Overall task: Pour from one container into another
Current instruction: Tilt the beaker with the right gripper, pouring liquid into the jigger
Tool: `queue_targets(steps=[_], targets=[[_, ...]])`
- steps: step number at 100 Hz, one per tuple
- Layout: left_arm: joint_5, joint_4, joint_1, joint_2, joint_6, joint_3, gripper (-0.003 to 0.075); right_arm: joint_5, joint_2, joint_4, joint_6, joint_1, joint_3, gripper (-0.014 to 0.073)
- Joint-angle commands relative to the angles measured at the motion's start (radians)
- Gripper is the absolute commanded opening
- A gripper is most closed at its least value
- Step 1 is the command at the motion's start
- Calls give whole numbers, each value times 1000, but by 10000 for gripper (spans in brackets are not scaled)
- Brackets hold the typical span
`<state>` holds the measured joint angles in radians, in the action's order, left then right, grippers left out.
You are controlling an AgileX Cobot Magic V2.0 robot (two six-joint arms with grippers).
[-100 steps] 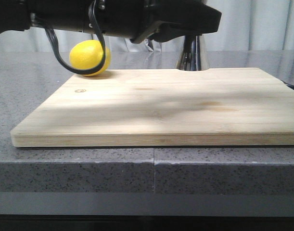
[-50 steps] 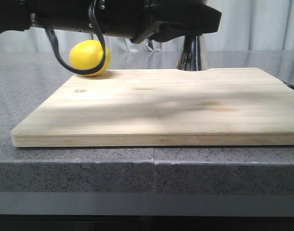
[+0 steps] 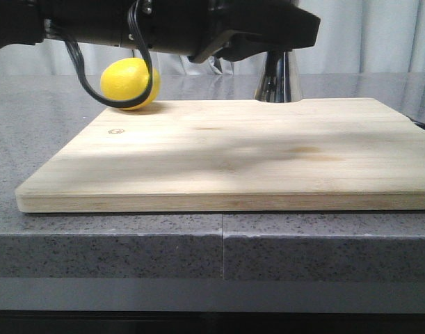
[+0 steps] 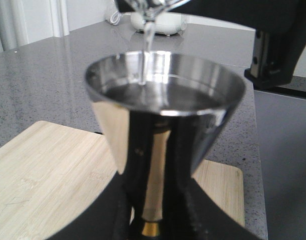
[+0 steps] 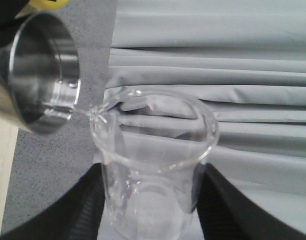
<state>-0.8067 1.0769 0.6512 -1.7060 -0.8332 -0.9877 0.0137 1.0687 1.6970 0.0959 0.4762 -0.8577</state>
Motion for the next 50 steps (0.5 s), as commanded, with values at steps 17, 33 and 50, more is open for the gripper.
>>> queue_targets(steps=[17,33,50], targets=[[-70,-47,-1,53,-8,-24,-21,20,-26,13,-4,-1,-38,240],[-70,-47,-1,53,-8,-24,-21,20,-26,4,9,-1,-38,240],[-70,-47,-1,53,-8,-24,-21,3,-26,-30,52,-1,-38,240]])
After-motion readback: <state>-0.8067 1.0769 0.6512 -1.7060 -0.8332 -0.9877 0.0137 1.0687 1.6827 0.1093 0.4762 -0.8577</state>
